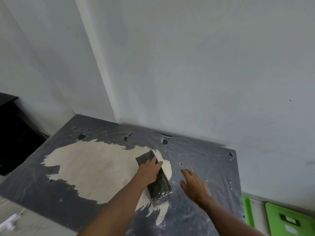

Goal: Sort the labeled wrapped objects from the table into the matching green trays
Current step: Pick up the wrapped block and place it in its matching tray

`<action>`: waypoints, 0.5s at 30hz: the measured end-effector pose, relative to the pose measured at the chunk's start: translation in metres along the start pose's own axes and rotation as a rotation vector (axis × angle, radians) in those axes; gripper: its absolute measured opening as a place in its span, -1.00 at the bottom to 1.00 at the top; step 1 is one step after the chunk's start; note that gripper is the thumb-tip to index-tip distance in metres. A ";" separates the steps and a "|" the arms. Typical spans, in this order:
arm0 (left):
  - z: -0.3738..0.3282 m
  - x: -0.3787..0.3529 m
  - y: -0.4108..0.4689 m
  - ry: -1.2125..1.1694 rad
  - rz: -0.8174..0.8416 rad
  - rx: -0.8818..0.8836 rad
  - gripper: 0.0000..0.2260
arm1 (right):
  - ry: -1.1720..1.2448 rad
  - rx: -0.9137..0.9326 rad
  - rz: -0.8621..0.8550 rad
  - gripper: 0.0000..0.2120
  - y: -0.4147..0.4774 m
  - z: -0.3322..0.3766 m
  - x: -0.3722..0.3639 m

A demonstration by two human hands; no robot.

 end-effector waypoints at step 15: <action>0.045 -0.011 0.047 0.376 0.079 -0.517 -0.05 | 0.172 -0.243 0.116 -0.39 0.002 0.047 -0.052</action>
Point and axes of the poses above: each hand's wrist, its own y-axis towards the middle knuckle, its own x-axis out of the back of the hand, z = x × y, the point moved 4 cm from there along y, towards the middle knuckle, and after that the axes turned 7 degrees about -x, right-handed, at the moved point
